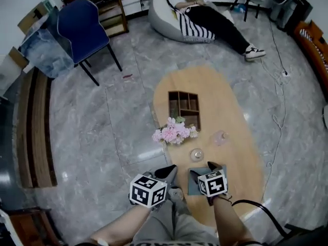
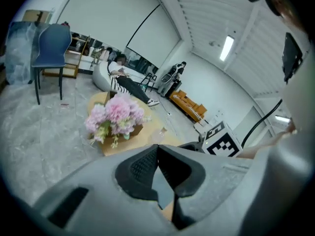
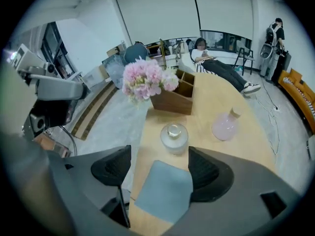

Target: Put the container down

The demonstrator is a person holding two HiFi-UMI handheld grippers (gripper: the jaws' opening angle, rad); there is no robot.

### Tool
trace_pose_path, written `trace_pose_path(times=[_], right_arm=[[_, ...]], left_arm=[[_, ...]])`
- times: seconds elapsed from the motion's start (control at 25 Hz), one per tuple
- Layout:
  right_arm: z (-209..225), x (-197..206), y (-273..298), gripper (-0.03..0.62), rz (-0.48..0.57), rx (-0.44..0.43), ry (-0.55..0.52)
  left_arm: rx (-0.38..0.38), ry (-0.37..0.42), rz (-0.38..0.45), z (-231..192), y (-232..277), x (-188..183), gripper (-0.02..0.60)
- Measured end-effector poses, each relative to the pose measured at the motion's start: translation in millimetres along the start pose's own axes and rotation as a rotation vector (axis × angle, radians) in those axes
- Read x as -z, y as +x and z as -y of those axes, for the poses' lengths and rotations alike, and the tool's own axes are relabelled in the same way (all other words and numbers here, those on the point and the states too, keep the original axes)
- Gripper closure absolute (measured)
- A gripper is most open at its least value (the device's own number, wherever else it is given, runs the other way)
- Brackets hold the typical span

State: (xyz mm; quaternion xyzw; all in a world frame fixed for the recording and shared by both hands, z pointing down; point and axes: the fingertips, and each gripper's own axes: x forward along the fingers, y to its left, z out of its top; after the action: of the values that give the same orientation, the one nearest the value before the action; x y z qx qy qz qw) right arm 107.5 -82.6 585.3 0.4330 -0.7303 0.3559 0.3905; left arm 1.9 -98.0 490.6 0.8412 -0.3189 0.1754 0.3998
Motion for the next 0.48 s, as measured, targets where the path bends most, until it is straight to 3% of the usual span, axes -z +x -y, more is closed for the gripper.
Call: trace_pose_path(times=[0.08, 0.16, 0.24, 0.36, 0.48], right_arm=[[-2.5, -17.2, -37.7, 0.249, 0.023, -0.017, 0.032], [11.6, -55.0, -74.1, 0.249, 0.096, -0.012, 0.084], [31.2, -98.9, -113.9, 0.249, 0.202, -0.010, 0.162], [37.0, -146.7, -180.1, 0.249, 0.370, -0.089, 0.270], [34.5, -188.1, -238.8, 0.249, 0.515, -0.123, 0.272]], left_arm=[[0.020, 0.028, 0.041, 29.1, -15.6, -32.2, 0.566], [0.052, 0.076, 0.133, 57.0, -27.3, -81.4, 0.566], [0.071, 0.130, 0.238, 83.6, -37.8, -131.8, 0.566], [0.081, 0.211, 0.345, 124.6, -62.4, -179.5, 0.566], [0.101, 0.288, 0.439, 158.4, -89.9, -219.9, 0.566]])
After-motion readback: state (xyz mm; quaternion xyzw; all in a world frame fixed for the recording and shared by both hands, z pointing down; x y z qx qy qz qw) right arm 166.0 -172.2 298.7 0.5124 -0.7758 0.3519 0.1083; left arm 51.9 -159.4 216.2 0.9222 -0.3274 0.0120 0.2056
